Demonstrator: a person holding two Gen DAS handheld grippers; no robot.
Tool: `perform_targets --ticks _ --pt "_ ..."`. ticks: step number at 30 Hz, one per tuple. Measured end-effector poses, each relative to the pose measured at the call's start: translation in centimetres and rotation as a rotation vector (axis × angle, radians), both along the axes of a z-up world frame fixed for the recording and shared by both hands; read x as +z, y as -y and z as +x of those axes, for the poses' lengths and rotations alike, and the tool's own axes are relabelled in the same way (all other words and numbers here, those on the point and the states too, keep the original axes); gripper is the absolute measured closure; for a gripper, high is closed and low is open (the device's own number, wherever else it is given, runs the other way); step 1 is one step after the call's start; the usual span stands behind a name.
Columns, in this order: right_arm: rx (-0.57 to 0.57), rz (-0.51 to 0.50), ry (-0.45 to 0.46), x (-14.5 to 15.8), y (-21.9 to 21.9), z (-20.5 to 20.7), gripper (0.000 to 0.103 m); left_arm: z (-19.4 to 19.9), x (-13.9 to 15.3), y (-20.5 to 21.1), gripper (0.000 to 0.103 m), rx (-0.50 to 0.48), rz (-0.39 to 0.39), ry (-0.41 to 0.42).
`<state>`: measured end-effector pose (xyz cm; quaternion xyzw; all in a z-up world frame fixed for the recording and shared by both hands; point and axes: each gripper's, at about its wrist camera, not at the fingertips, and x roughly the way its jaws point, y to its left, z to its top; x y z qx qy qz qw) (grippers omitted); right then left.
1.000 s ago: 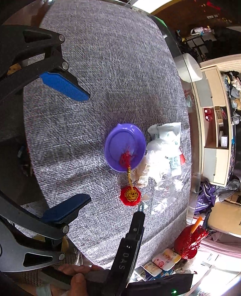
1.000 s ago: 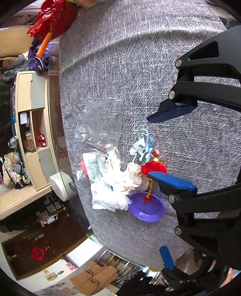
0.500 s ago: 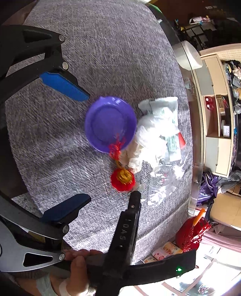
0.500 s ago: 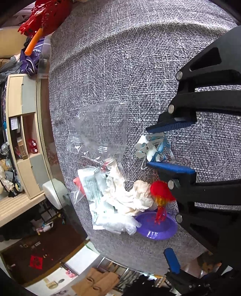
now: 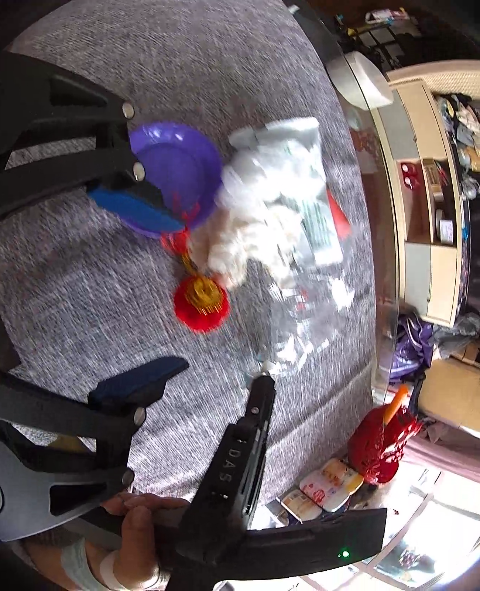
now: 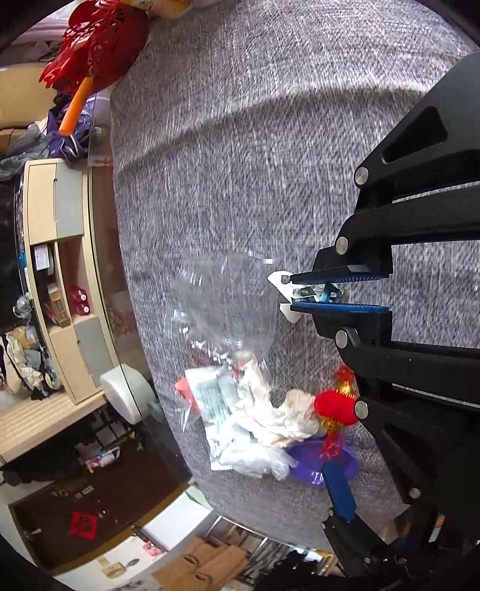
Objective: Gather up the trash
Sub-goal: 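Grasp the red ornament with the left tool while the right tool holds the wrapper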
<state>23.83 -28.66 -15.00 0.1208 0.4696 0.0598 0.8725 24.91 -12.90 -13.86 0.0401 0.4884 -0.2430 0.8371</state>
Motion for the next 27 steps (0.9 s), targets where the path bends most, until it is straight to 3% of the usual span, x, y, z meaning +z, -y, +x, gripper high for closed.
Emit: perform_targets --ticks 7,10,12,15,20,27 --pt "0.016 0.007 0.015 0.7 0.4 -0.1 0.092 1.5 -1.2 1.8 0.044 0.003 0.034 -0.015" --pt "0.02 0.014 0.022 0.9 0.6 -0.2 0.092 1.9 -1.8 2.0 0.054 0.003 0.041 -0.029" --pt "0.019 0.019 0.025 0.9 0.9 -0.3 0.092 2.1 -2.2 2.1 0.068 0.002 0.042 -0.04" --pt "0.015 0.022 0.029 1.0 0.9 -0.4 0.092 2.1 -2.1 1.9 0.071 0.01 0.034 -0.035" --pt "0.021 0.022 0.044 1.6 0.7 -1.1 0.092 1.1 -0.4 1.3 0.071 0.014 0.031 0.005" --pt "0.031 0.012 0.114 4.6 -0.1 -3.9 0.092 -1.8 4.8 -0.6 0.071 0.043 0.024 0.107"
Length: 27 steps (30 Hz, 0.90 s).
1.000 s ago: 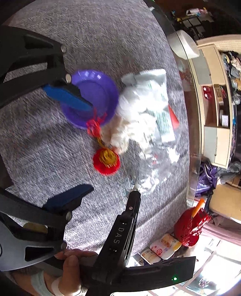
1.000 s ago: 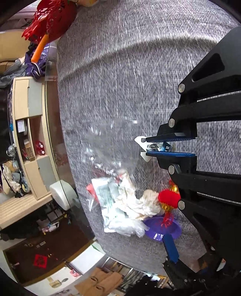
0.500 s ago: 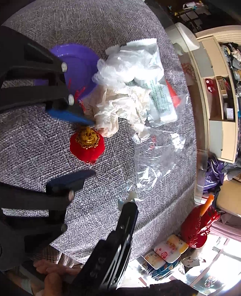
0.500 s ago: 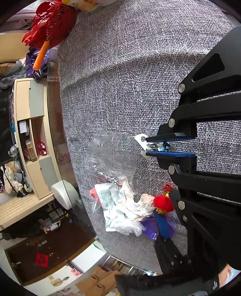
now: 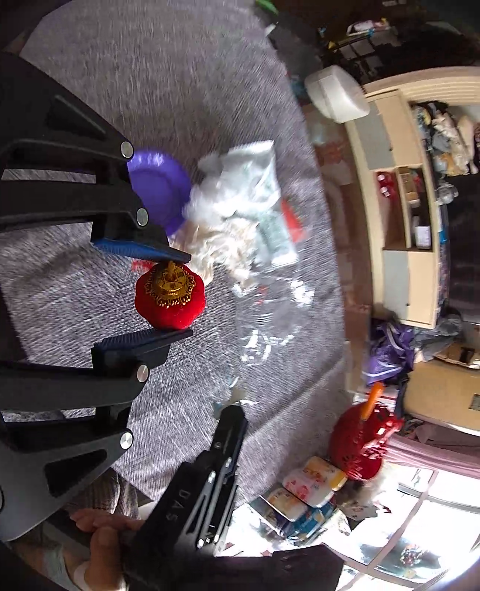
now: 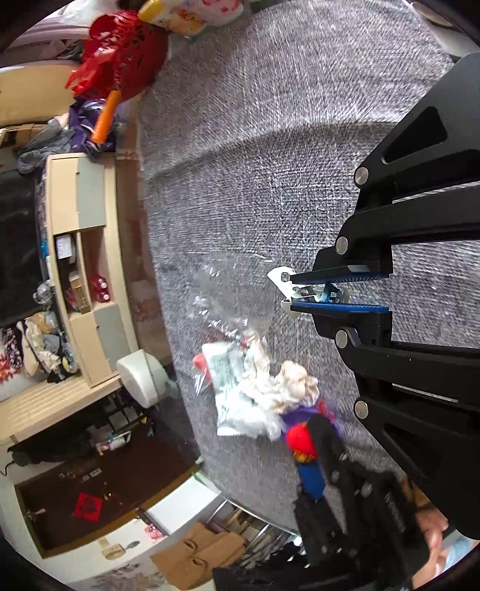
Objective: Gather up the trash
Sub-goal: 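Grasp the red ornament with the left tool while the right tool holds the wrapper, then lower both tools into the bin under the table and open them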
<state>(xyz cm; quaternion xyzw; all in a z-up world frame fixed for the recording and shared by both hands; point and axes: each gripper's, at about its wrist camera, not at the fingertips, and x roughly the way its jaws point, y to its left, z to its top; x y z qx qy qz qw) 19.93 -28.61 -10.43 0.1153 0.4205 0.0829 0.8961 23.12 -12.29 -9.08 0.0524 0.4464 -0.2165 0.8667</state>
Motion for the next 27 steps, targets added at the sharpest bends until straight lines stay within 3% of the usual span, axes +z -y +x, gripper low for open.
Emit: perform_targets --ticks 6,13,21,27 --pt "0.014 0.001 0.053 2.8 -1.2 -3.2 0.092 -3.9 4.3 -1.8 0.071 0.02 -0.019 0.076" --pt "0.04 -0.038 0.125 6.6 -3.4 -8.4 0.092 -9.6 7.1 -4.3 0.071 0.042 -0.037 0.126" --pt "0.096 -0.055 0.14 7.5 -6.5 -13.5 0.092 -16.1 6.1 -7.1 0.071 0.06 -0.057 0.116" --pt "0.136 -0.046 0.102 5.4 -8.2 -16.5 0.092 -19.1 4.2 -8.7 0.071 0.066 -0.057 0.084"
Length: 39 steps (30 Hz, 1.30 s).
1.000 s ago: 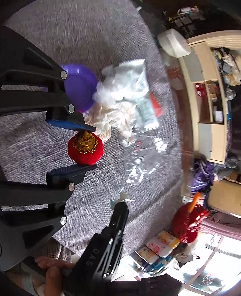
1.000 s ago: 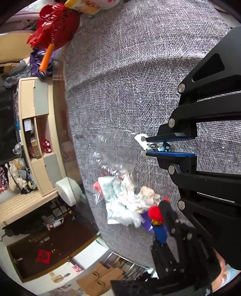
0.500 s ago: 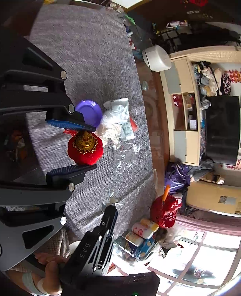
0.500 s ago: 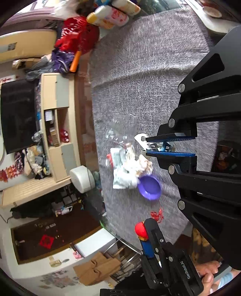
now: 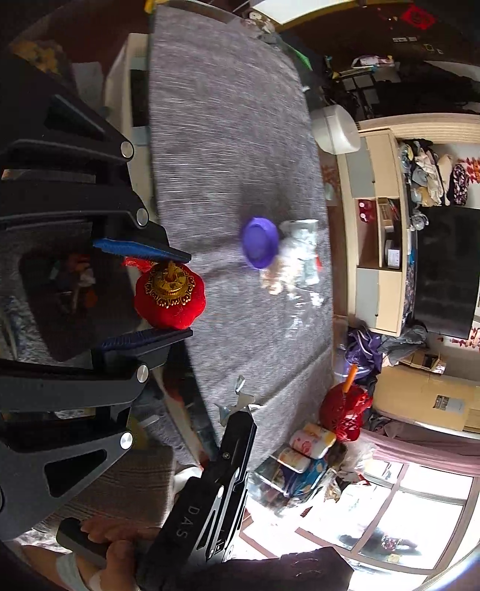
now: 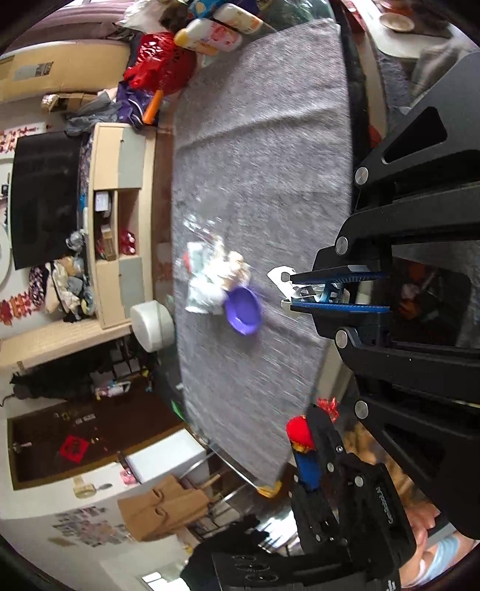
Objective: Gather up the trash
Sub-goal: 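Lower both tools into the bin under the table and open them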
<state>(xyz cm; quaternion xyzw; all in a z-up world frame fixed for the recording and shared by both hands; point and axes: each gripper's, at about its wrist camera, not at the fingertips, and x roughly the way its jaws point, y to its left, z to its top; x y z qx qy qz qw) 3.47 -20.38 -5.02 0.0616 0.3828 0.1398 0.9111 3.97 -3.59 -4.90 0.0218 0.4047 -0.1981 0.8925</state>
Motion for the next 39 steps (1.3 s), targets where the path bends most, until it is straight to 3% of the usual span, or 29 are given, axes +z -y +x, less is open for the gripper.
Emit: perform_targets --ticks 9,21,27,32,34,37,39 --pt "0.017 0.012 -0.139 -6.1 -1.9 -1.7 0.092 -2.5 -6.8 -0.8 0.071 -0.004 0.026 -0.134" --pt "0.025 0.044 -0.331 -14.5 -3.4 -1.4 0.092 -2.7 -15.7 -1.6 0.071 0.012 0.025 -0.323" --pt "0.04 0.062 -0.413 -17.5 -4.2 -0.9 0.092 -2.7 -18.4 -1.1 0.071 0.001 0.054 -0.379" --pt "0.033 0.061 -0.437 -18.1 -4.1 -0.3 0.088 -2.4 -19.3 -1.4 0.07 0.004 0.043 -0.412" --pt "0.026 0.057 -0.442 -18.0 -4.0 -0.1 0.083 -2.2 -19.4 -1.7 0.067 0.014 0.035 -0.42" --pt "0.021 0.063 -0.439 -17.9 -3.8 0.1 0.062 -2.1 -19.1 -2.0 0.055 0.024 0.038 -0.413" --pt "0.016 0.062 -0.437 -17.8 -3.7 0.3 0.061 -2.0 -18.8 -2.0 0.046 0.028 0.042 -0.407"
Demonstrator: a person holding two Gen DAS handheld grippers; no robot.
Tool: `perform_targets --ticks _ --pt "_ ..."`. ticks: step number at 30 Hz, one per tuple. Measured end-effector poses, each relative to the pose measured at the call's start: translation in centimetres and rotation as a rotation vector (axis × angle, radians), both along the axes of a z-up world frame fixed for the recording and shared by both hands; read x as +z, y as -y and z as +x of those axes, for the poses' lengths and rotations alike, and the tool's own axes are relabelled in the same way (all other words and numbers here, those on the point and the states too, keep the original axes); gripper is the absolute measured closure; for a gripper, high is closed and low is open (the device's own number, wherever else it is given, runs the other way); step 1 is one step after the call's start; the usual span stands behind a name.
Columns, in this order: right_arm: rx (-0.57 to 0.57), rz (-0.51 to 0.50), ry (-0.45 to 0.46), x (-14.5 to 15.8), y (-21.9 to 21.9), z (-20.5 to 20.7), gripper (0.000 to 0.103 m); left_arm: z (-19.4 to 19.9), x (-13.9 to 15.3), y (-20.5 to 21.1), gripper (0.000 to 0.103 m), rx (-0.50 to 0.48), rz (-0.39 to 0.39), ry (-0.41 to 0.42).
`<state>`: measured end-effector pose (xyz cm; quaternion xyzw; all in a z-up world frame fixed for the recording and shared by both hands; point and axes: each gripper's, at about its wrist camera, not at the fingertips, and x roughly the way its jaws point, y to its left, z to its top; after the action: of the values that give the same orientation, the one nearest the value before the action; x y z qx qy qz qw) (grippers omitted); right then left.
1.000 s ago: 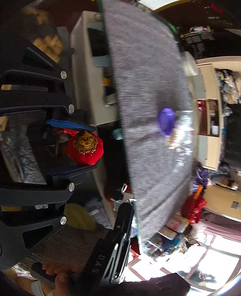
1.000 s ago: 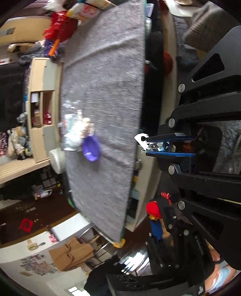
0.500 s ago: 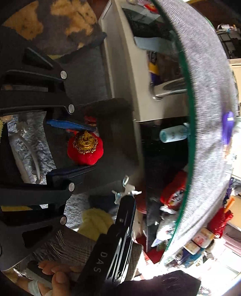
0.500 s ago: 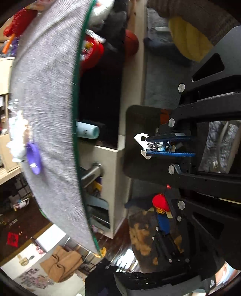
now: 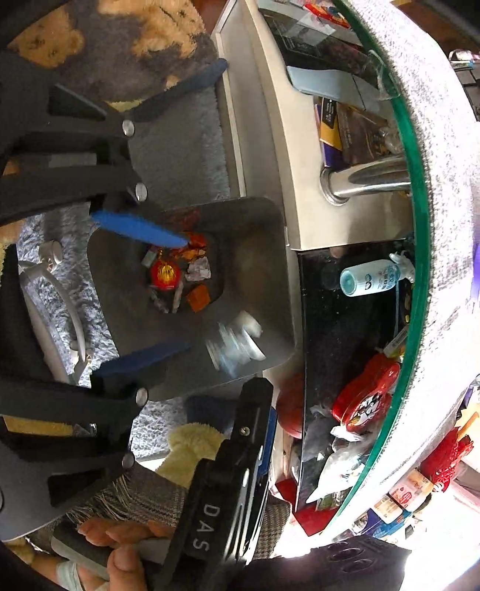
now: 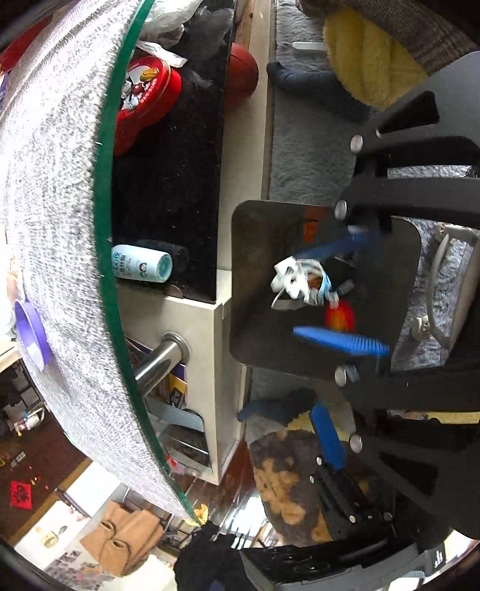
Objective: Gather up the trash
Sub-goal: 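Lower both tools into the bin under the table and open them, then grasp the purple plastic plate rim with the left tool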
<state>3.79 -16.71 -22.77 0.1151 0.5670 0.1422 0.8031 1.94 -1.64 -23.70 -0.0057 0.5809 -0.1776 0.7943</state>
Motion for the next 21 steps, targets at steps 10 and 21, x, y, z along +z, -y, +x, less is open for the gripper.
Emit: perform_targets --ticks 10,21 --pt "-0.084 -0.068 0.128 5.3 3.5 1.0 0.009 1.0 4.2 -1.0 0.008 0.046 0.035 0.1" --pt "-0.121 -0.058 0.204 9.4 5.7 3.8 0.008 3.8 8.9 -1.3 0.008 0.063 0.036 0.183"
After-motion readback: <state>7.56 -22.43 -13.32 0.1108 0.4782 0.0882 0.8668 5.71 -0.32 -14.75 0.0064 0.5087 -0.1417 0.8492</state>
